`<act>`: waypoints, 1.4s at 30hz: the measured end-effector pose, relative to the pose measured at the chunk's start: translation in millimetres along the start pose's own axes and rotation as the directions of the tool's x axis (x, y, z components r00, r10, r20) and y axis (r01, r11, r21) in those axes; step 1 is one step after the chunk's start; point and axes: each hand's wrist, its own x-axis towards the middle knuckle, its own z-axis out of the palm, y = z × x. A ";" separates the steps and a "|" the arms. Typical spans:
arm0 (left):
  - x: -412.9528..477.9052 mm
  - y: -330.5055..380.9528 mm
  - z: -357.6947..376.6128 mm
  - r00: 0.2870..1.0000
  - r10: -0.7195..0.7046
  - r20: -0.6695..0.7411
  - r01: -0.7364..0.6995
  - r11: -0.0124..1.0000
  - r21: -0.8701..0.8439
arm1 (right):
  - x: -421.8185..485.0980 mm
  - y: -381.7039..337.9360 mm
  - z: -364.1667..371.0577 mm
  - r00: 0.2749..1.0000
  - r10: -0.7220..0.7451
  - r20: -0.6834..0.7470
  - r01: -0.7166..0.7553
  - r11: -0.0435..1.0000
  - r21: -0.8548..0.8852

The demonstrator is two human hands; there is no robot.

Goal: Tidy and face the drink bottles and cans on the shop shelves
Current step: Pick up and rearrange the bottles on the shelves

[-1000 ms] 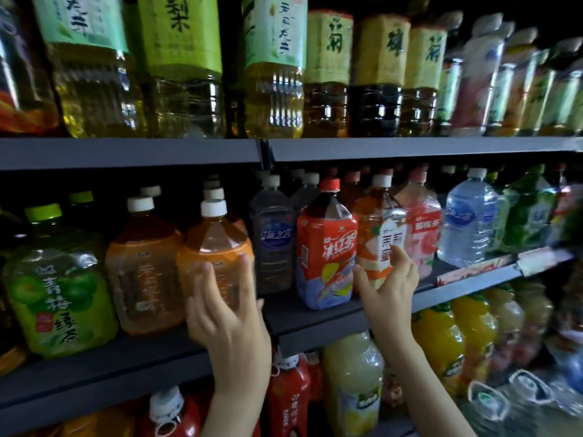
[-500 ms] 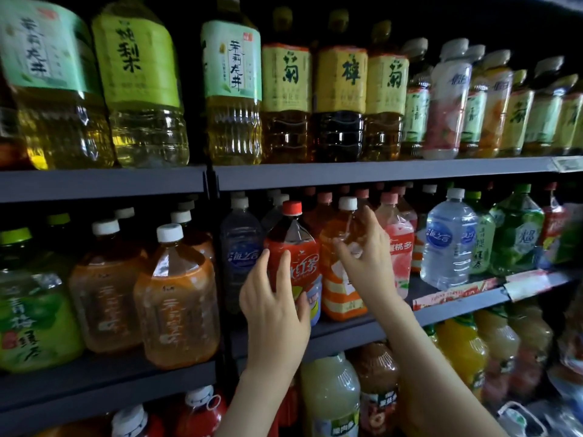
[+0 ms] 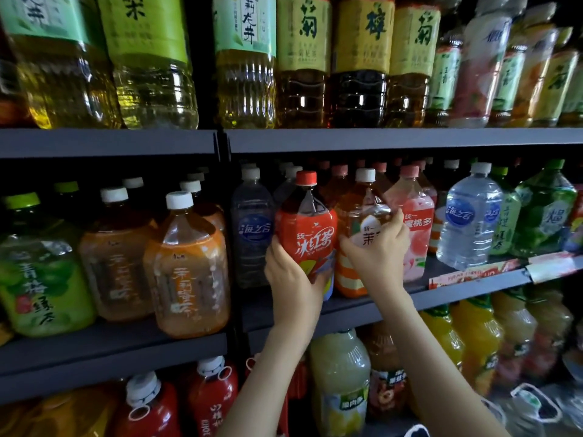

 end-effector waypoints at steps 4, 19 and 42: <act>0.1 -4.5 -0.1 0.999 0.038 0.008 -0.038 0.999 -0.034 | 8.6 -7.6 -9.2 0.996 0.071 0.056 -0.069 0.997 -0.039; 19.3 63.1 -35.3 0.865 0.256 0.432 -0.218 0.967 -0.135 | -2.3 -49.2 -58.5 0.968 0.246 -0.042 -0.241 0.965 0.102; 15.3 226.3 -63.4 0.388 -0.355 0.850 0.148 0.935 0.323 | 5.9 -110.5 -204.7 0.576 0.775 0.259 -0.812 0.579 0.072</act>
